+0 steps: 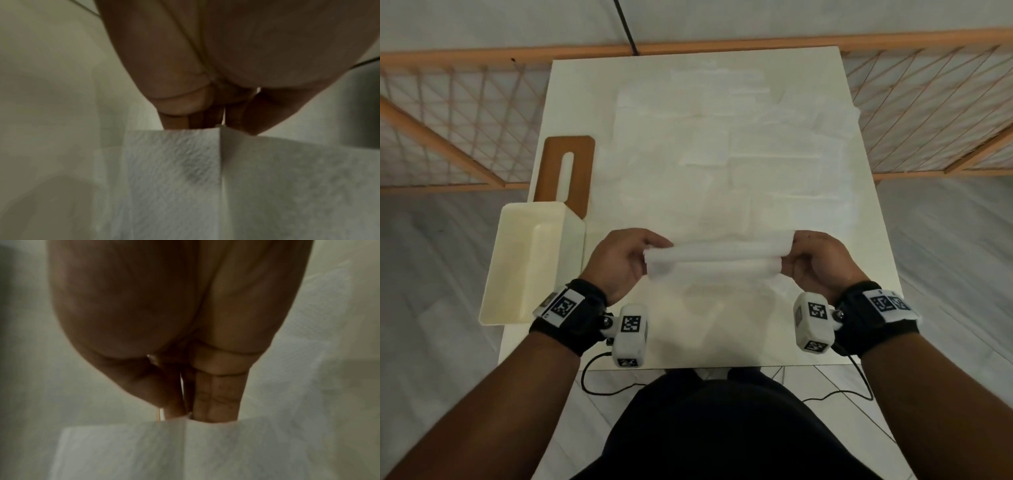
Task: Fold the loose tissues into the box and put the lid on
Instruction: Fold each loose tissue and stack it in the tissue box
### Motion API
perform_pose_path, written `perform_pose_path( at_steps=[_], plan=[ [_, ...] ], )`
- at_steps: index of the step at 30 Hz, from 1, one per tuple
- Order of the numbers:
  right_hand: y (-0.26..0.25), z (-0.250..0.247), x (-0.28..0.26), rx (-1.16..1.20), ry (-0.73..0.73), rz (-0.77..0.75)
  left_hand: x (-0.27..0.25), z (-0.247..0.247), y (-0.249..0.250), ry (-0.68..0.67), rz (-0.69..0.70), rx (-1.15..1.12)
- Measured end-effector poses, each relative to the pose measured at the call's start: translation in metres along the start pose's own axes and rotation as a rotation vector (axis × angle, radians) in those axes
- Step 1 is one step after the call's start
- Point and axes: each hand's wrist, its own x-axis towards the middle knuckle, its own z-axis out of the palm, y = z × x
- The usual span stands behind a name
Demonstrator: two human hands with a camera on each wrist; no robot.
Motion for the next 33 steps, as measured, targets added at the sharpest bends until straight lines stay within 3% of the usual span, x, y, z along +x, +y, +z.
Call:
perform_pose_path(
  at_steps=[3, 5, 8, 11, 13, 15, 19, 22, 26, 29, 33],
  plan=[
    [0.010, 0.002, -0.002, 0.037, 0.037, 0.068, -0.010, -0.002, -0.012, 0.036, -0.140, -0.070],
    [0.019, 0.003, 0.000, -0.100, 0.075, 0.044, -0.011, -0.006, -0.028, 0.104, -0.128, 0.141],
    [0.029, 0.003, -0.002, -0.298, 0.049, 0.016, -0.015, -0.011, -0.044, 0.090, -0.055, 0.425],
    [0.030, 0.003, -0.005, -0.212, -0.030, 0.092, -0.020, -0.008, -0.045, 0.124, -0.060, 0.278],
    [0.032, 0.005, -0.005, -0.310, -0.074, 0.141, -0.021, -0.007, -0.049, 0.132, -0.054, 0.274],
    [0.034, 0.008, -0.003, -0.446, -0.049, 0.106, -0.022, -0.008, -0.054, 0.156, -0.059, 0.299],
    [0.034, 0.008, -0.003, -0.412, -0.034, 0.122, -0.021, -0.009, -0.065, 0.212, -0.116, 0.276],
    [0.050, -0.001, 0.003, -0.706, -0.023, 0.165, -0.016, -0.009, -0.083, 0.227, -0.231, 0.319],
    [0.071, 0.000, 0.016, -1.156, 0.035, 0.066, -0.004, -0.013, -0.108, 0.212, -0.282, 0.557],
    [0.079, 0.010, 0.021, -1.243, 0.070, 0.003, 0.005, -0.017, -0.119, 0.231, -0.235, 0.784],
    [0.088, 0.015, 0.025, -1.278, 0.096, -0.017, 0.010, -0.016, -0.122, 0.268, -0.177, 0.921]
  ],
)
